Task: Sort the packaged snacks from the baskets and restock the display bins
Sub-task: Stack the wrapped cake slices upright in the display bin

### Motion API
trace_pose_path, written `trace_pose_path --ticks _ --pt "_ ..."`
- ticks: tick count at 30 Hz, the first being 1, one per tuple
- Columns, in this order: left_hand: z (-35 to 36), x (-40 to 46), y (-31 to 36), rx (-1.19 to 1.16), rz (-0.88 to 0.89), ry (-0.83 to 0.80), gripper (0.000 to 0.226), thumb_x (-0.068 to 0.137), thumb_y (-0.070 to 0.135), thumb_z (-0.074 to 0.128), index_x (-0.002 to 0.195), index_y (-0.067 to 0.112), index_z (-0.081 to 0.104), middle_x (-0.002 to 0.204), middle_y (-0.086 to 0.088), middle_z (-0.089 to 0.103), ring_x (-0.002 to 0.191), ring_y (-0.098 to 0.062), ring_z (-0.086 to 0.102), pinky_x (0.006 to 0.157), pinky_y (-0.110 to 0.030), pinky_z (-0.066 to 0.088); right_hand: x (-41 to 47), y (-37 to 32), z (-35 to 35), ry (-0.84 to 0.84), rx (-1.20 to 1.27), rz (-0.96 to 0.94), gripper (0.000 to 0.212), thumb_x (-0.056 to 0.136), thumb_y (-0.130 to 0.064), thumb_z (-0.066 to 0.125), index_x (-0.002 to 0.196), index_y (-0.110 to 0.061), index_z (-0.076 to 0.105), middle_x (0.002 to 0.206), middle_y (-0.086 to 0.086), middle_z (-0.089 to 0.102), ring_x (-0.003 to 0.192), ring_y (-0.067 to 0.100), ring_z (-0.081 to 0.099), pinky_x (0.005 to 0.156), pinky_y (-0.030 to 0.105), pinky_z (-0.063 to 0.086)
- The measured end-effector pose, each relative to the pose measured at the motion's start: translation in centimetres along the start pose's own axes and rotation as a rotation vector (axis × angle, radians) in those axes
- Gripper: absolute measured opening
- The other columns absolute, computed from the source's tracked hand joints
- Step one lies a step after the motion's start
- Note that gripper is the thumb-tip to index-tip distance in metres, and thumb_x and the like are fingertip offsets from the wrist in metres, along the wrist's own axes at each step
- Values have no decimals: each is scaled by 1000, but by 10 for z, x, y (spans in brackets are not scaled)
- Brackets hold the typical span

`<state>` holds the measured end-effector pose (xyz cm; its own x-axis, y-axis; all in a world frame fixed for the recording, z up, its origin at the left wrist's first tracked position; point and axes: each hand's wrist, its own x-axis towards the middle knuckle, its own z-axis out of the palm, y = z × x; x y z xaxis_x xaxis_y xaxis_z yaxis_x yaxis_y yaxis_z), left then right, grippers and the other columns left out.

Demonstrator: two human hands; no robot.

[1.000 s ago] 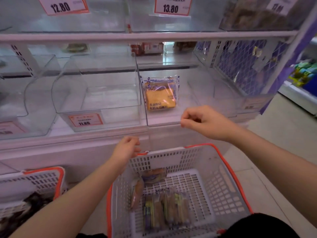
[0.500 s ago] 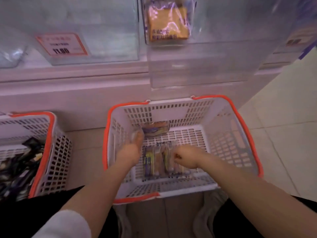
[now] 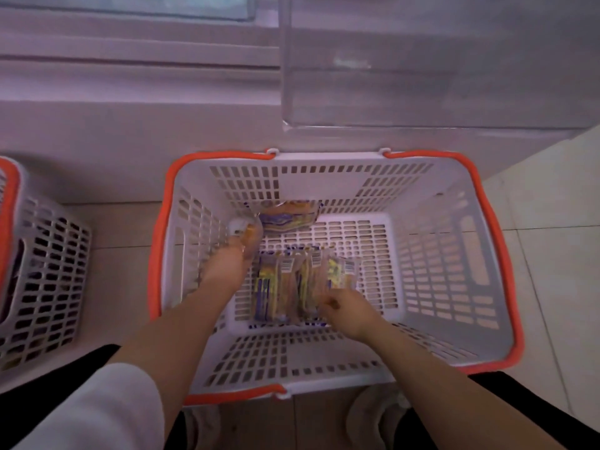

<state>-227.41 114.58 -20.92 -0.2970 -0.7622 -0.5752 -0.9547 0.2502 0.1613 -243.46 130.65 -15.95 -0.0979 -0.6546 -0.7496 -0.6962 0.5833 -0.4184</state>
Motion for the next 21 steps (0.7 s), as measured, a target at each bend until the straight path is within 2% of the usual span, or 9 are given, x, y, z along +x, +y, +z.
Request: trace_pose_path --ticks 3,6,8,9,11,13,15,18,21 --pt "-11 -11 3 -123 66 55 21 94 16 46 111 7 53 101 -19 66 91 -35 63 64 -33 42 3 -8 0 39 118 56 31 98 -19 38 68 -10 39 61 9 42 58 22 40 55 30 29" --pt "-26 -35 6 -134 235 67 22 97 16 42 112 10 57 98 -15 68 85 -31 63 66 -32 47 2 -26 -1 94 471 141 32 98 -28 44 69 -13 45 69 6 48 66 21 46 69 35 38" --pt "-37 -60 12 -211 351 79 18 96 16 44 103 9 59 95 -13 68 85 -28 62 63 -25 36 -2 -44 -2 130 779 171 23 94 -43 49 86 -21 54 84 -2 56 80 17 55 81 38 45" --pt "-44 -74 17 -265 405 87 15 95 15 47 100 9 60 93 -11 68 84 -26 62 60 -22 32 -5 -53 -3 169 926 170 28 91 -47 52 101 -21 54 96 -3 60 90 17 58 86 38 47" --pt "-58 -100 25 -323 508 129 15 94 16 49 103 10 60 93 -9 69 84 -23 63 63 -22 36 -13 -67 -5 271 1180 116 48 85 -47 60 121 -19 48 114 3 62 102 19 61 91 39 50" --pt "-71 -122 30 -292 614 208 21 94 19 50 111 12 59 96 -8 69 86 -25 64 69 -30 43 -28 -78 -10 315 1346 -5 55 77 -45 67 122 -20 48 112 5 65 95 18 66 81 35 54" --pt "-84 -138 31 -279 727 231 25 94 24 51 116 14 59 102 -6 68 91 -22 63 74 -30 46 -44 -86 -17 288 1480 -120 55 68 -43 71 116 -21 54 101 8 68 81 17 69 65 31 56" --pt "-104 -157 32 -313 872 180 29 96 25 49 117 14 65 114 2 65 102 -8 57 90 -21 42 -65 -91 -29 207 1713 -123 28 81 -28 68 107 -22 63 91 12 71 71 25 70 58 36 56" --pt "-127 -167 28 -290 895 250 29 95 22 51 119 11 63 123 -1 60 113 -7 50 98 -15 32 -88 -87 -43 203 1807 -99 24 91 -17 54 114 -13 61 85 14 74 67 26 71 52 37 55"
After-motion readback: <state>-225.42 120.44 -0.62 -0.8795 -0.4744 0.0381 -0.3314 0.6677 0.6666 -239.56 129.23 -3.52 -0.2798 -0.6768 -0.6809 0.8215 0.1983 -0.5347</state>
